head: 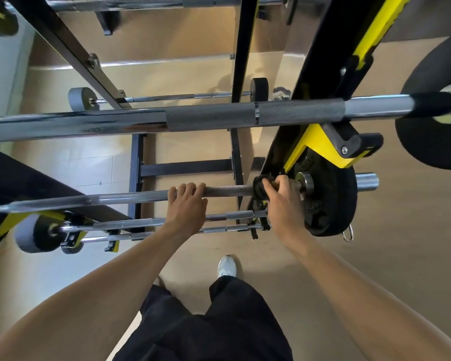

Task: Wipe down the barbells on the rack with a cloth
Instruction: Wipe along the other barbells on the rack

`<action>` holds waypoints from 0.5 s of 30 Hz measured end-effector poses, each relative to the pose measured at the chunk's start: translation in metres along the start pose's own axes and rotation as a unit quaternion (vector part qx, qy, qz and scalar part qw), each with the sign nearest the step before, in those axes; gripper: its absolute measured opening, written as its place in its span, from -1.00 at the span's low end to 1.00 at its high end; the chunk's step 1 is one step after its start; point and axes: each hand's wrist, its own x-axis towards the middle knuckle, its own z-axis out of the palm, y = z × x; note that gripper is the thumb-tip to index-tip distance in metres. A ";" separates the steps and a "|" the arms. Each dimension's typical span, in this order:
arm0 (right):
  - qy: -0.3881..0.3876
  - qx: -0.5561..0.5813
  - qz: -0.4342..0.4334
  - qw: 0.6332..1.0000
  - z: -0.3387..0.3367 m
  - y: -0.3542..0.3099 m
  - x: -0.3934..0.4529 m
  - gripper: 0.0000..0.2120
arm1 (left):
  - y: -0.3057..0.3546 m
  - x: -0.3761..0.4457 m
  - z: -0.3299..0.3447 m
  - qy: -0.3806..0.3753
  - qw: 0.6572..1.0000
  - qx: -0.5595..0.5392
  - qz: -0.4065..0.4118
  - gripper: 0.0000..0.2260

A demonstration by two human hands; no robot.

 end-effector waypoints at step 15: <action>-0.298 -0.008 -0.124 0.947 -0.004 -0.040 0.073 -0.71 | -0.038 -0.017 -0.001 0.038 0.996 -0.061 -0.045 -0.40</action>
